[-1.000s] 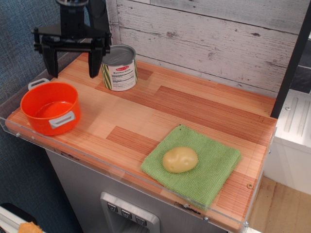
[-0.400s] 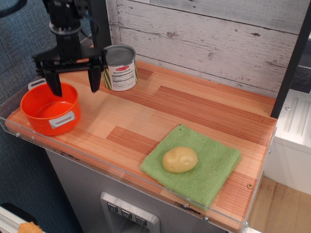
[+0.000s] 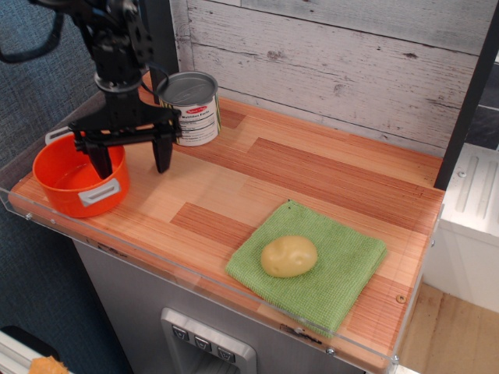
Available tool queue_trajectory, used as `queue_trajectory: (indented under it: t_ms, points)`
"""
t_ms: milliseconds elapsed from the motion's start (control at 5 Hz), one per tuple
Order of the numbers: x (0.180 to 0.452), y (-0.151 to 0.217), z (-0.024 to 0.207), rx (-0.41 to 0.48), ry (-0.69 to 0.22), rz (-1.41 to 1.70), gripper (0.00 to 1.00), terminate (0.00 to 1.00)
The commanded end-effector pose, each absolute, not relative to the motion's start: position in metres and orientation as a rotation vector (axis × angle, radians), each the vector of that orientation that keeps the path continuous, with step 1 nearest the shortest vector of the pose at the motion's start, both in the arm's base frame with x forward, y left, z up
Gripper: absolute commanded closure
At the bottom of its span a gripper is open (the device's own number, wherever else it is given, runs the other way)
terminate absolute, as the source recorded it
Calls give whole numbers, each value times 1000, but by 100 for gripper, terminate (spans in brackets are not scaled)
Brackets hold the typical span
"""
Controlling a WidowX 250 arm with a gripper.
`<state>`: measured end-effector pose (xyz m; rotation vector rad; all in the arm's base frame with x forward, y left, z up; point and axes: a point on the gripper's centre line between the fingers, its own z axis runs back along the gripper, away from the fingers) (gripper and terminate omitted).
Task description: Place the red pot behind the green towel
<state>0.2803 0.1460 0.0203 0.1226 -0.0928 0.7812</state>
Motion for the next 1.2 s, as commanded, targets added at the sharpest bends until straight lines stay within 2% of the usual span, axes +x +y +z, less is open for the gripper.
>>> queue_trajectory:
  t_ms: [0,200,600,800,1000]
  points:
    - [275,150,33,114,-140,789,100,0]
    - [272,153,37,123,-143,793,100,0]
    - [277,150,55,222,-154,766,100,0]
    - [282,146,65,239,-156,778,100,0]
    - [290,135,83,215,-175,781,100,0]
